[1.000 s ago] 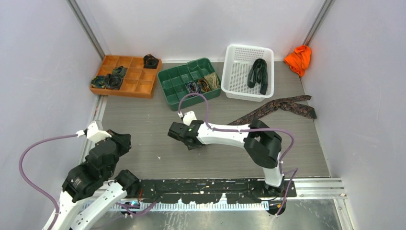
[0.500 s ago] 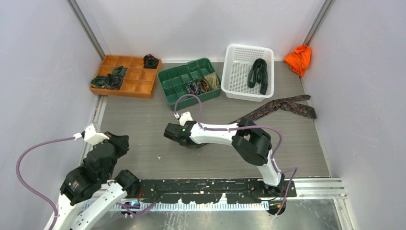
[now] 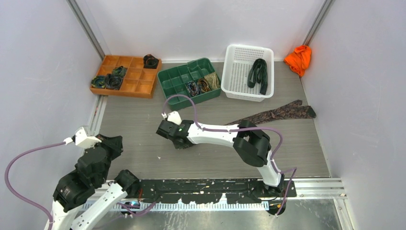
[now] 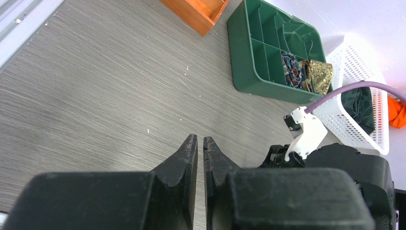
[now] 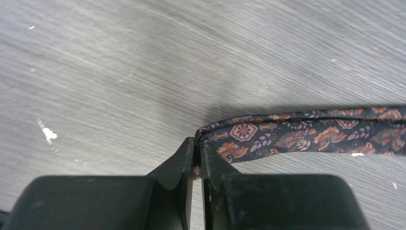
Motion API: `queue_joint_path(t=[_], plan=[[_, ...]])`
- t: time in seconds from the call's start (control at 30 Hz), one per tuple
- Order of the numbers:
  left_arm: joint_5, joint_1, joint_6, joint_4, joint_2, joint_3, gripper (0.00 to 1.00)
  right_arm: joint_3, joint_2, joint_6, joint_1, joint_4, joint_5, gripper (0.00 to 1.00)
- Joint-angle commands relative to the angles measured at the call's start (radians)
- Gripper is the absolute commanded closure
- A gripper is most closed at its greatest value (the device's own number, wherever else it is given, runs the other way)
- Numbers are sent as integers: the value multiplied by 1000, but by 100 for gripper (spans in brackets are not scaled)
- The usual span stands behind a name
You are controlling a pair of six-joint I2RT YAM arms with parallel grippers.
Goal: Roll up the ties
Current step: Roll the tie at the center of the board.
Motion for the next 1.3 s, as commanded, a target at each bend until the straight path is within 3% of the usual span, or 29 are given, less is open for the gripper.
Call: queue_joint_path(t=[0.0,0.2,0.33,0.57,0.9,1.17,1.27], plan=[[-32,5,16,6,3,20,89,15,-26,-77,0,111,-152,86],[-8,4,36,69,50,13,90,-78,-117,-58,-61,240,-377,86],[32,4,49,140,129,-12,91,-243,-198,10,-180,434,-636,86],[127,5,96,341,230,-87,93,-472,-313,84,-336,642,-855,86],[395,5,149,657,434,-180,100,-620,-350,63,-469,683,-910,86],[478,5,144,784,529,-244,100,-638,-333,-18,-540,619,-871,85],[497,4,141,804,555,-256,100,-596,-298,-65,-541,539,-833,74]])
